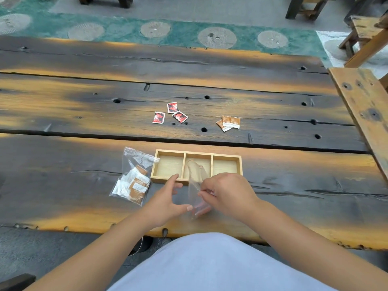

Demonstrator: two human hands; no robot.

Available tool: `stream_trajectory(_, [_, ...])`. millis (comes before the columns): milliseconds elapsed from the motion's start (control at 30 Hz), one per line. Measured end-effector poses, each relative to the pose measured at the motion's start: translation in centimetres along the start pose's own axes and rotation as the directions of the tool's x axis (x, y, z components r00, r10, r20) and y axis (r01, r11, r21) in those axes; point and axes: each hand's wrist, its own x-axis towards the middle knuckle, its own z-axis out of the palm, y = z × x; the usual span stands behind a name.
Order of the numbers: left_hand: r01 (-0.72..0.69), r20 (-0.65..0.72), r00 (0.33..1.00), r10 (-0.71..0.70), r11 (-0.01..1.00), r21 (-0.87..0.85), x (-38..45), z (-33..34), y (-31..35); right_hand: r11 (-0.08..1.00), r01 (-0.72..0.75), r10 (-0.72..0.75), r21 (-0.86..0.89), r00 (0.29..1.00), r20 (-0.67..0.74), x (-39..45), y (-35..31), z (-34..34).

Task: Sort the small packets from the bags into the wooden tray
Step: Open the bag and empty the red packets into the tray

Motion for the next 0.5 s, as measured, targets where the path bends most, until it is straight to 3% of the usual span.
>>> stream_trajectory(167, [-0.036, 0.125, 0.989, 0.076, 0.953, -0.299, 1.5, 1.0, 1.0, 0.996, 0.05, -0.03, 0.07, 0.964, -0.265, 1.0, -2.4, -1.9])
stream_trajectory(267, [-0.089, 0.13, 0.977, 0.168, 0.88, -0.466, 2.3, 1.2, 0.3, 0.99, -0.048, 0.096, 0.132, 0.915, -0.391, 1.7, -2.3, -2.6])
stream_trajectory(367, [-0.095, 0.041, 0.992, 0.12, 0.916, -0.39, 2.8, 1.2, 0.5, 0.935, -0.183, 0.296, 0.304, 0.874, -0.384, 2.3, -1.6, -2.7])
stream_trajectory(500, [-0.115, 0.042, 0.989, 0.143, 0.914, -0.389, 4.0, 1.8, 0.9, 0.821, -0.251, 0.427, 0.513, 0.866, -0.26, 2.7, -0.8, -2.2])
